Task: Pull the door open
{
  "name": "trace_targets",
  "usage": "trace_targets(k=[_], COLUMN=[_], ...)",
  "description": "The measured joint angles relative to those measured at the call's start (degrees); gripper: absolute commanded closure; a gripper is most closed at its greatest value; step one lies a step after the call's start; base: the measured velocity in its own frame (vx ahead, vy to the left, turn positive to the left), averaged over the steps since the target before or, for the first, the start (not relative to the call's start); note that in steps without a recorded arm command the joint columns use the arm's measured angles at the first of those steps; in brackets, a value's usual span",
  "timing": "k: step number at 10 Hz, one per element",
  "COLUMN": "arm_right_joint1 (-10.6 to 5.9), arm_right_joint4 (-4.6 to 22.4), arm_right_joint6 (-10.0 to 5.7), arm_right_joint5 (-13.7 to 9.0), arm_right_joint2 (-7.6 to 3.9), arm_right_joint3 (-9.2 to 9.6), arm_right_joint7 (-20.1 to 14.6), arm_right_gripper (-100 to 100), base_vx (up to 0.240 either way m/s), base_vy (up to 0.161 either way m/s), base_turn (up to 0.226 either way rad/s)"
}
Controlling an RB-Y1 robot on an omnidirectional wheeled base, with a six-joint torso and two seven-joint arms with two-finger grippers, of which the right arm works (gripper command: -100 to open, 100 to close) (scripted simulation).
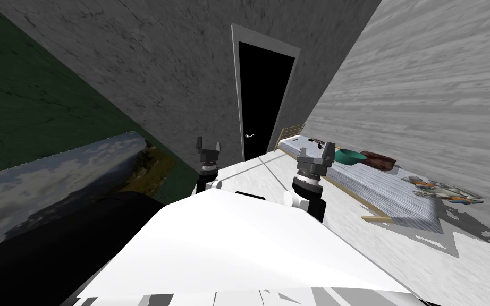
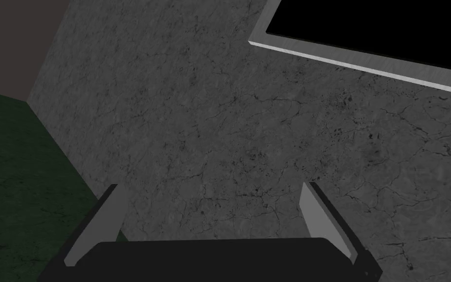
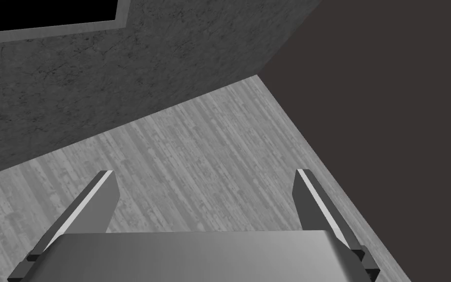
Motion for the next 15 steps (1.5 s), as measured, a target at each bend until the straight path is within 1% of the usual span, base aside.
trace_targets(k=[1, 3, 5, 7, 8, 10, 11, 13, 15], arm_right_joint1=[-0.59, -1.2, -1.94, -2.63, -3.25, -4.56, -5.03, -6.02, -6.8], arm_right_joint4=[1.35, 3.24, 5.19, 6.85, 8.58, 10.94, 12.02, 15.23, 17.72], arm_right_joint6=[-0.42, -0.33, -0.61, -0.53, -1.01, -0.98, -0.9, -1.72, -1.88], arm_right_joint5=[0.08, -0.09, -0.26, -0.4, -0.42, -0.58, -0.69, -0.76, -0.79], arm_right_joint2=[-0.05, -0.88, -1.46, -1.98, -2.21, -2.75, -3.09, -3.62, -4.03], arm_right_joint3=[0.14, -0.14, -0.48, -0.69, -0.79, -1.18, -1.36, -1.5, -1.51], arm_right_joint7=[0.08, -0.05, -0.24, -0.35, -0.38, -0.47, -0.56, -0.68, -0.65], arm_right_gripper=[-100, -100, -100, -100, -100, -100, -100, -100, -100], base_vx=[0.061, 0.052, 0.061, 0.072, 0.065, 0.079, 0.079, 0.08, 0.092], base_vy=[-0.013, -0.008, 0.002, 0.001, -0.014, -0.011, -0.012, -0.013, -0.022], base_turn=[0.092, 0.075, 0.089, 0.087, 0.092, 0.128, 0.115, 0.112, 0.139])
